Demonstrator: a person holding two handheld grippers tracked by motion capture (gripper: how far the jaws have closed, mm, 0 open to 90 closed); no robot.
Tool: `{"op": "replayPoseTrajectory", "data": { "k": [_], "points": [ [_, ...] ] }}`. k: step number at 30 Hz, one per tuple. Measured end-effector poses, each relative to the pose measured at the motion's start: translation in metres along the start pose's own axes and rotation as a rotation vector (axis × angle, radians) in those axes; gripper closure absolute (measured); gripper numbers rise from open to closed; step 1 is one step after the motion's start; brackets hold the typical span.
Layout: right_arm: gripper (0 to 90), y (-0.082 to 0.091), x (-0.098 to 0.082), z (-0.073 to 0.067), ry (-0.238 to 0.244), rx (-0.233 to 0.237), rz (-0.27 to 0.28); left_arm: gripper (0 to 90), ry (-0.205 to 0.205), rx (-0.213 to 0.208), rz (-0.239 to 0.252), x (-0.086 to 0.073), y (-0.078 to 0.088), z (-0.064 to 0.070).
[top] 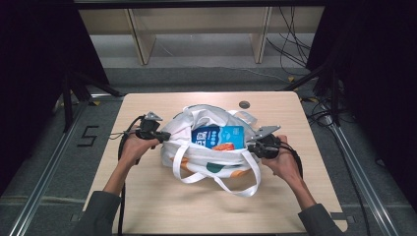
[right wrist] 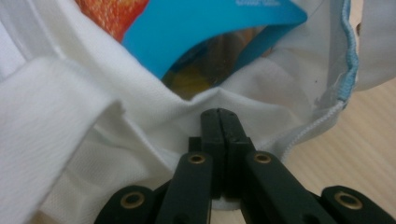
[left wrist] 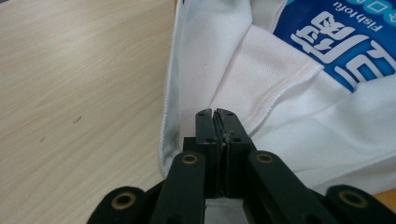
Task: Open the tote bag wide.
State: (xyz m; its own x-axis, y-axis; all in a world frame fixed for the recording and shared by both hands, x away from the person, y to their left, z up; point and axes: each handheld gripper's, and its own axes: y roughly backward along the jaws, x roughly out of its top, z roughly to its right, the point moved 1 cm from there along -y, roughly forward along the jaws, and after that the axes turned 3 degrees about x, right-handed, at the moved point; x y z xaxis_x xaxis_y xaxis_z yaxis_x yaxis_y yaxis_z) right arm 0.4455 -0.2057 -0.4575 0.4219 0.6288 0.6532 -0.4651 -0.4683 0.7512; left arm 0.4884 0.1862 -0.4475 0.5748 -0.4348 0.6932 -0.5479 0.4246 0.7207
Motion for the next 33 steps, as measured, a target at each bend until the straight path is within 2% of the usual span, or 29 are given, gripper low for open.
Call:
{"op": "replayPoseTrajectory", "data": {
  "k": [3,4,5,6,7,9,10,11,13,17,23,25,27,29,31,33],
  "points": [
    [90.0,-0.002,-0.005,0.000,-0.020,0.014,-0.008,88.0,-0.001,0.004,-0.007,0.001,-0.001,0.001],
    [90.0,-0.001,-0.004,0.000,0.005,0.005,-0.006,87.9,-0.001,0.006,-0.004,0.001,0.000,0.002],
    [90.0,-0.001,-0.004,-0.001,0.000,0.002,-0.005,87.3,-0.005,0.009,0.001,0.001,0.001,0.002],
    [90.0,0.000,-0.003,-0.001,0.010,-0.004,0.004,85.8,0.000,-0.005,0.010,0.002,0.003,0.002],
    [90.0,0.004,-0.001,-0.001,0.017,-0.003,0.004,83.8,0.012,-0.022,0.025,0.002,0.007,0.003],
    [90.0,0.014,0.005,-0.001,0.005,-0.001,0.044,81.9,0.005,-0.031,0.061,0.004,0.015,0.007],
    [90.0,0.019,0.007,0.000,0.014,0.008,0.051,81.3,0.002,-0.041,0.079,0.004,0.017,0.010],
    [90.0,0.023,0.009,-0.001,-0.009,0.023,0.078,81.2,0.008,-0.048,0.092,0.005,0.020,0.012],
    [90.0,0.028,0.012,-0.001,0.003,0.020,0.115,80.5,0.015,-0.071,0.136,0.005,0.025,0.019],
    [90.0,0.035,0.014,-0.003,0.027,0.011,0.165,76.3,0.014,-0.065,0.189,0.004,0.036,0.025],
    [89.9,0.049,0.016,-0.003,0.011,0.008,0.218,71.0,0.062,-0.107,0.280,-0.004,0.054,0.029],
    [89.9,0.053,0.016,-0.003,0.009,-0.001,0.234,70.9,0.057,-0.117,0.284,-0.006,0.057,0.030],
    [89.8,0.054,0.016,-0.003,0.010,0.004,0.242,69.6,0.056,-0.107,0.298,-0.007,0.059,0.030],
    [89.5,0.055,0.016,-0.003,0.015,-0.001,0.242,69.3,0.060,-0.123,0.309,-0.008,0.062,0.031],
    [89.1,0.055,0.015,-0.004,-0.002,0.000,0.255,68.8,0.066,-0.125,0.310,-0.010,0.064,0.032],
    [88.7,0.056,0.014,-0.003,0.006,0.010,0.248,68.6,0.060,-0.122,0.304,-0.011,0.067,0.034]
  ]
}}
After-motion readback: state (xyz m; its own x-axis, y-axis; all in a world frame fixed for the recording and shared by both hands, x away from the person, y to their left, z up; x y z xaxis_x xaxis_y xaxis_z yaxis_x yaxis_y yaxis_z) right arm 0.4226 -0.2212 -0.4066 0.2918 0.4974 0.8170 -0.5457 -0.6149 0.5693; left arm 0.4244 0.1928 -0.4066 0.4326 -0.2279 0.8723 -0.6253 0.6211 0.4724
